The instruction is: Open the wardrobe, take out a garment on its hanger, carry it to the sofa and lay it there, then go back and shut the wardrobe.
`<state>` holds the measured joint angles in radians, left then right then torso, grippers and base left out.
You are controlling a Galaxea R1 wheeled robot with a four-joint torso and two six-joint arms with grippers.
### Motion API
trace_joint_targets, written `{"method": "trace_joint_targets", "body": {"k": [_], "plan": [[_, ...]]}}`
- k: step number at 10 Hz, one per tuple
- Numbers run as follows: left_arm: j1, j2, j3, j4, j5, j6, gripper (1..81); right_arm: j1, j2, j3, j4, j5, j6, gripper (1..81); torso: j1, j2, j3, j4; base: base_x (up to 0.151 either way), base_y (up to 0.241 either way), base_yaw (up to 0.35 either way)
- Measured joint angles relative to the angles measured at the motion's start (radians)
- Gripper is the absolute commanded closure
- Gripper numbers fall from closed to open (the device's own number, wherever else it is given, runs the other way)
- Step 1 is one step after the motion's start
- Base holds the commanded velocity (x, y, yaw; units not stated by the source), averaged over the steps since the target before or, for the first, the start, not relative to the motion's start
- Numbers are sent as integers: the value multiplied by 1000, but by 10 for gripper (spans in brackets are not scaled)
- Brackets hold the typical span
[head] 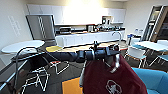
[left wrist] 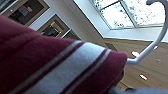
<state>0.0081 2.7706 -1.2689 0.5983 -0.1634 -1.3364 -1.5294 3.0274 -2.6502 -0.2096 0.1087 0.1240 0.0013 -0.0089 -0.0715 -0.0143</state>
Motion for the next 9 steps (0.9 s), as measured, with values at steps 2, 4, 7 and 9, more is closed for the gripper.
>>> {"method": "trace_joint_targets", "body": {"k": [2,4,7,9], "plan": [[0,0,1,0,0,0,811,0,0,0,0,0,0,10,0,0,0,0,0,0,-213],[0,0,1,0,0,0,811,0,0,0,0,0,0,10,0,0,0,0,0,0,-213],[0,-2,3,0,0,0,811,0,0,0,0,1,0,10,0,0,0,0,0,0,-215],[0,0,5,1,0,0,811,0,0,0,0,1,0,10,0,0,0,0,0,0,-217]]}}
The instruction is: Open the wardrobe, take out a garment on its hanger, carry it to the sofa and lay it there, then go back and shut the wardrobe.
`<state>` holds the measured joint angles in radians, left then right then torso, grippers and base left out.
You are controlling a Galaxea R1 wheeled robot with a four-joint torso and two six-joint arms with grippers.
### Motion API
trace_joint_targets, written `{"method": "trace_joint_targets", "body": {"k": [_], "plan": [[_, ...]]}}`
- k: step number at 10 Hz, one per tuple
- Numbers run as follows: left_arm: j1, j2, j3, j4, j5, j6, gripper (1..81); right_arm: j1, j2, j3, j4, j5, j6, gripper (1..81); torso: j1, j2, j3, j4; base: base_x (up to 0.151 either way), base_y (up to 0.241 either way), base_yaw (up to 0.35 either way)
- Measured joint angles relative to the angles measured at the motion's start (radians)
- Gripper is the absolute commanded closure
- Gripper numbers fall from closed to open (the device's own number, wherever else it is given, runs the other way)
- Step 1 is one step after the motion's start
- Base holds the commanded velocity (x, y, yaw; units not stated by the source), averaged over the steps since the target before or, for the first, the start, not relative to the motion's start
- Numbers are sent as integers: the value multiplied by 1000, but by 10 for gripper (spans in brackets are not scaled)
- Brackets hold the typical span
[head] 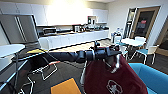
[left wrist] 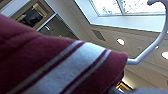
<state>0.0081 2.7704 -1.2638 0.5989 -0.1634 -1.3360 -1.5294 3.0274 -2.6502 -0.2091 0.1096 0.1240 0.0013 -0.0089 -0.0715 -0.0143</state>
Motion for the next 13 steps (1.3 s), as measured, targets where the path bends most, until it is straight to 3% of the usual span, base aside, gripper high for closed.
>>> {"method": "trace_joint_targets", "body": {"k": [13], "plan": [[12,-8,1,4,3,0,811,0,3,0,0,-1,0,10,0,0,0,0,0,0,-220]]}}
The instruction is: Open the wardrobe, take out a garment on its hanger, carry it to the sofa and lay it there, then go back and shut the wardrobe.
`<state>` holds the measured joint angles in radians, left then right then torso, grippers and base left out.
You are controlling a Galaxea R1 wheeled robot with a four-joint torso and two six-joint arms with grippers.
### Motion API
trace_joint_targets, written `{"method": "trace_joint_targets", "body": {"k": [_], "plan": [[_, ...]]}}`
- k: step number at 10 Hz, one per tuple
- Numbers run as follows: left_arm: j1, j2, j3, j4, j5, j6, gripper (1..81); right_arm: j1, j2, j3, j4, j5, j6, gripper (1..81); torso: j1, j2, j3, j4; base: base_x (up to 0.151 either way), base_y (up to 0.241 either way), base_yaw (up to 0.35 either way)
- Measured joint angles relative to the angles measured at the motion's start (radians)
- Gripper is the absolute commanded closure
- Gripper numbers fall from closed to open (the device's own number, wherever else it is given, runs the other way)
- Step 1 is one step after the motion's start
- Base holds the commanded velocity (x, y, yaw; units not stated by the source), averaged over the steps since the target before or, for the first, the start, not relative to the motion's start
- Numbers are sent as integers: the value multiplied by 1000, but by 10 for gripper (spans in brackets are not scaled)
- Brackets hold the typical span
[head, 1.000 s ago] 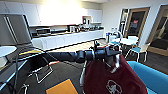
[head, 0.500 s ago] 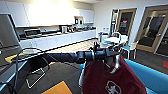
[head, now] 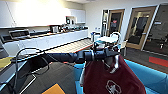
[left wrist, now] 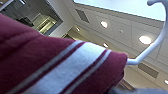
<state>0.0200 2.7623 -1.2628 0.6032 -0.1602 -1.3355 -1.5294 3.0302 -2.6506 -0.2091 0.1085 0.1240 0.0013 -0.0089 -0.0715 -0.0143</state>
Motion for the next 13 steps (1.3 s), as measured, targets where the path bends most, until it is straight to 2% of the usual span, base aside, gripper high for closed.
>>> {"method": "trace_joint_targets", "body": {"k": [6,10,13], "plan": [[19,-13,3,3,-10,-1,811,4,3,0,2,1,0,10,0,0,0,0,0,0,-35],[32,-8,5,41,14,0,811,6,6,0,2,0,0,10,0,0,0,0,0,0,0],[30,9,34,76,157,-1,811,6,6,0,2,0,0,10,0,0,-2,0,0,0,0]]}}
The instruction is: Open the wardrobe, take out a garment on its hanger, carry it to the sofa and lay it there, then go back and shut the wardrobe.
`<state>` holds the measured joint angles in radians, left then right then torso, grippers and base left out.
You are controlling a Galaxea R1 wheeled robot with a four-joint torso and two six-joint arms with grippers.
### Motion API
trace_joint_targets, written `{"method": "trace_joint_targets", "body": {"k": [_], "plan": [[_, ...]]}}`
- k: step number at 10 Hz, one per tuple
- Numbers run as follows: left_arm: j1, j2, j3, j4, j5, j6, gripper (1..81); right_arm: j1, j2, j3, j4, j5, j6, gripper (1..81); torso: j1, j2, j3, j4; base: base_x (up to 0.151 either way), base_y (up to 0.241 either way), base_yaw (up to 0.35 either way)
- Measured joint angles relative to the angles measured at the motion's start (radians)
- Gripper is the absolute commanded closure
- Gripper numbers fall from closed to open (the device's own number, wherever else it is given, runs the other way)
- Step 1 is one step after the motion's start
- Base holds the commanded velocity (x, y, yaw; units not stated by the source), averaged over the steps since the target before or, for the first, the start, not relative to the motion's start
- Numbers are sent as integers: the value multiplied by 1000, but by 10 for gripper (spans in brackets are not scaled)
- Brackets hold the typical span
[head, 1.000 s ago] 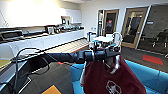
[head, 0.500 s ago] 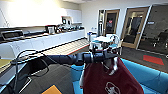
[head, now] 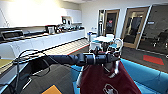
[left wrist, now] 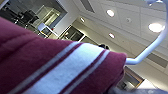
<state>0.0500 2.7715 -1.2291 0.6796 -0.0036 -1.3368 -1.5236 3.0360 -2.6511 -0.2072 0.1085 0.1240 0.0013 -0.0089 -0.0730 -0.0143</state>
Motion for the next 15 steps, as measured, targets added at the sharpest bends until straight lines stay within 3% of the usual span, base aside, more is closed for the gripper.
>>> {"method": "trace_joint_targets", "body": {"k": [2,5,11,15], "plan": [[3,5,45,20,101,0,811,1,0,0,0,1,0,10,-1,0,-26,0,0,0,0],[45,-1,48,43,134,1,811,6,0,0,0,0,0,10,0,0,-69,0,0,0,0],[220,-7,29,140,163,4,811,11,5,0,0,3,0,10,0,0,-68,0,0,0,0],[246,-4,30,169,152,4,811,-1,5,0,0,0,0,10,-3,-1,-68,0,68,0,0]]}}
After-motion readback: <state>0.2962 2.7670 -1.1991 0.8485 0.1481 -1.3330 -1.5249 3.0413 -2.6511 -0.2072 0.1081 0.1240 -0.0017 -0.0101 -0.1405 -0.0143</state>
